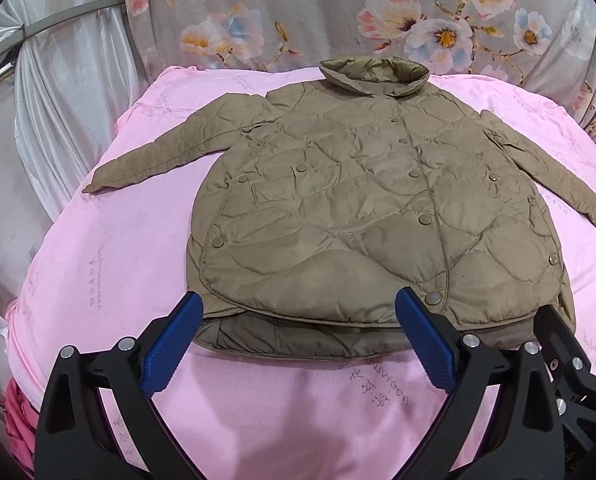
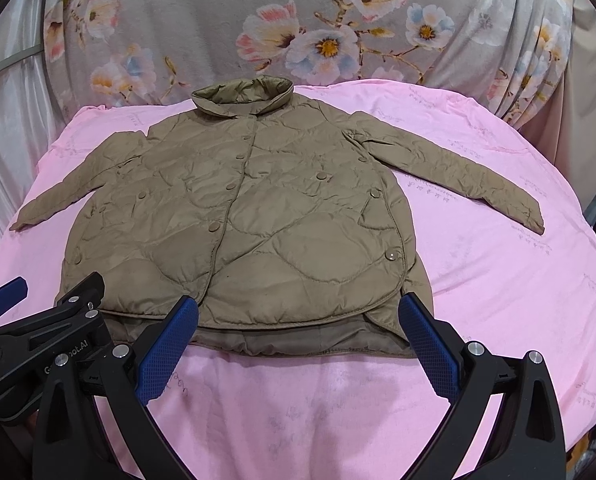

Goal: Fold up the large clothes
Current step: 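Grasp the jacket sleeve cuff with the right tool and lift it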

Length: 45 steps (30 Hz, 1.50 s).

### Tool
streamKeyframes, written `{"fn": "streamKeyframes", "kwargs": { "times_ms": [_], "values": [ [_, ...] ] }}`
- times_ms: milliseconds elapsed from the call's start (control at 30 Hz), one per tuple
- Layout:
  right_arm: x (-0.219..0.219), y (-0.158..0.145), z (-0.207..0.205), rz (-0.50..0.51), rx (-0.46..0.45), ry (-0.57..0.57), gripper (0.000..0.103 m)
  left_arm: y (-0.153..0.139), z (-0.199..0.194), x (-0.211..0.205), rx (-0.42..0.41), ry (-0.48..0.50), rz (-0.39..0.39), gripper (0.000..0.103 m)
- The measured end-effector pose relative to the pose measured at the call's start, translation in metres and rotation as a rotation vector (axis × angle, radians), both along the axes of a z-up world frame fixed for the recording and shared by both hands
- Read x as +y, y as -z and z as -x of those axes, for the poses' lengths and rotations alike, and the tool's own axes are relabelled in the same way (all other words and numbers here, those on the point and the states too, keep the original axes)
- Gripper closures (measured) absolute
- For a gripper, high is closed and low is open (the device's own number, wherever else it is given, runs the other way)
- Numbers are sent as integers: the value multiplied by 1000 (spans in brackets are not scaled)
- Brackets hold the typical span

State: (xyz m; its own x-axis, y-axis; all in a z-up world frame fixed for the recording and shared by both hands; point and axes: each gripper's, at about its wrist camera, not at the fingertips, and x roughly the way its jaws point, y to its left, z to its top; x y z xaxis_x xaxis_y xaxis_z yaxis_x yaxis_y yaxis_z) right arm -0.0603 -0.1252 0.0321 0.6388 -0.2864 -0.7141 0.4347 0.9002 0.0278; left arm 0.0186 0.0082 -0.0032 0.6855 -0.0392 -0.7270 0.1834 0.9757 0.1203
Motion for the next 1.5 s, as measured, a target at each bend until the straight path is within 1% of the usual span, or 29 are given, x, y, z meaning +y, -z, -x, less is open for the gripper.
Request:
{"fn": "streamKeyframes", "kwargs": {
  "times_ms": [133, 233, 300, 333, 467, 533, 567, 633, 700, 833, 933, 1000, 1067, 1133, 1167, 1200, 1233, 1267, 1300, 1333, 1400, 1467, 1500],
  "values": [
    [-11, 3, -7, -17, 7, -5, 5, 2, -7, -4, 11, 7, 1, 8],
    [-33, 3, -9, -53, -18, 33, 5, 4, -16, -5, 11, -8, -5, 8],
    [-62, 4, -9, -125, -52, 76, 5, 5, -24, -2, 11, -27, -2, 8],
    [-84, 5, -10, -163, -67, 110, 5, 5, -30, 0, 12, -38, 0, 8],
    [-156, 8, -11, -237, -107, 247, 5, 7, -50, 8, 9, -77, 1, 8],
    [-204, 13, -8, -270, -129, 357, 5, 7, -63, 12, 1, -94, -8, 8],
    [-219, 15, -9, -280, -137, 394, 5, 8, -68, 14, -2, -101, -12, 8],
    [-264, 23, -10, -311, -148, 484, 5, 10, -81, 18, -6, -116, -20, 8],
    [-301, 32, -11, -356, -162, 546, 6, 11, -92, 21, -10, -135, -20, 8],
    [-352, 58, -13, -466, -184, 642, 9, 14, -111, 26, -16, -157, -5, 8],
    [-374, 77, -16, -521, -180, 689, 11, 17, -125, 29, -14, -168, -3, 8],
    [-380, 86, -20, -539, -177, 711, 12, 21, -132, 31, -8, -175, -1, 8],
    [-388, 92, -19, -565, -200, 735, 12, 25, -139, 33, -2, -185, -3, 8],
    [-393, 94, -20, -566, -236, 761, 12, 29, -147, 36, 9, -195, 5, 8],
    [-395, 94, -20, -563, -243, 767, 18, 32, -150, 38, 16, -197, 8, 8],
    [-397, 93, -21, -558, -248, 770, 32, 35, -153, 39, 23, -200, 7, 8],
    [-400, 92, -25, -560, -253, 770, 43, 36, -155, 39, 25, -201, 6, 8],
    [-404, 92, -29, -570, -259, 764, 68, 38, -158, 40, 28, -201, 5, 8],
    [-407, 91, -33, -580, -264, 758, 86, 40, -159, 40, 29, -200, 3, 8],
    [-409, 88, -38, -587, -276, 751, 90, 42, -161, 41, 32, -200, 2, 8],
    [-405, 68, -51, -544, -316, 724, 95, 45, -165, 42, 37, -203, 1, 8],
    [-389, 34, -70, -454, -357, 656, 95, 48, -168, 43, 43, -206, 0, 8],
    [-376, 14, -83, -408, -380, 604, 96, 50, -169, 44, 47, -207, 0, 8]
  ]
}}
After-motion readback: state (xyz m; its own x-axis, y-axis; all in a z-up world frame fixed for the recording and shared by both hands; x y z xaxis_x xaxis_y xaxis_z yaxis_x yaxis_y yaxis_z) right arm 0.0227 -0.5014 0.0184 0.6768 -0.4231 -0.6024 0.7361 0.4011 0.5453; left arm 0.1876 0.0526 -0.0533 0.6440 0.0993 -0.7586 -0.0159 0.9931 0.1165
